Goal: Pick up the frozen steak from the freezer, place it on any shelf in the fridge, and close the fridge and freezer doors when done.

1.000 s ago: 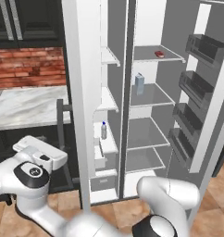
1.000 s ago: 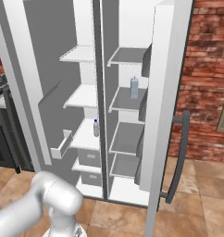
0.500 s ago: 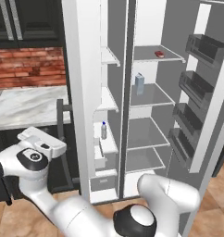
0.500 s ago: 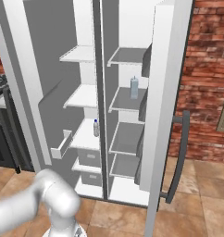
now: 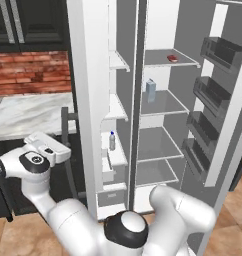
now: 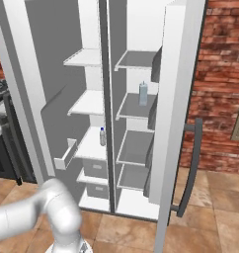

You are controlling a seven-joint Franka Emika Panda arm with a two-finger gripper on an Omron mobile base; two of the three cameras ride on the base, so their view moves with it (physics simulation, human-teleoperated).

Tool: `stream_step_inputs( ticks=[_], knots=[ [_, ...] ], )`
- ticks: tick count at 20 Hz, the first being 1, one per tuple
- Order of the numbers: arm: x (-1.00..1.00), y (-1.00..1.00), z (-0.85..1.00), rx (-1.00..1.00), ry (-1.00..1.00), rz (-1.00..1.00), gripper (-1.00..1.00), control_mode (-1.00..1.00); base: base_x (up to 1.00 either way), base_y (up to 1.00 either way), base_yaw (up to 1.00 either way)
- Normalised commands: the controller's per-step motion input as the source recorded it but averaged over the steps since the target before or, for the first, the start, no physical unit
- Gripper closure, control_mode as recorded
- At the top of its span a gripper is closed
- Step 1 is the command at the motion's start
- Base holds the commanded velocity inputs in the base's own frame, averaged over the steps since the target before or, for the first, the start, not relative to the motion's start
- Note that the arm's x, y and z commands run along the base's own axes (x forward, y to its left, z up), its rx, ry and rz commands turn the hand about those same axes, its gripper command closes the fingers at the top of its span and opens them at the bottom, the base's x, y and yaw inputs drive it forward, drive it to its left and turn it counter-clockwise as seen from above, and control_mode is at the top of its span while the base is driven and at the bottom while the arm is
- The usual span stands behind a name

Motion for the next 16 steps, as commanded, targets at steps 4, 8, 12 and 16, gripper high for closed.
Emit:
stream_step_inputs(
  ticks=[4,8,12,16],
  knots=[
    [0.28,-0.39,0.00,0.00,0.00,-0.01,-1.00,-1.00,0.00,0.00,0.00],
    [0.23,-0.59,0.00,0.01,0.00,0.00,-1.00,-1.00,0.00,0.00,0.00],
    [0.28,-0.74,0.00,0.01,0.01,-0.01,-1.00,-1.00,0.00,0.00,0.00],
    [0.34,-0.88,0.00,0.00,0.00,-0.01,-1.00,-1.00,0.00,0.00,0.00]
  ],
)
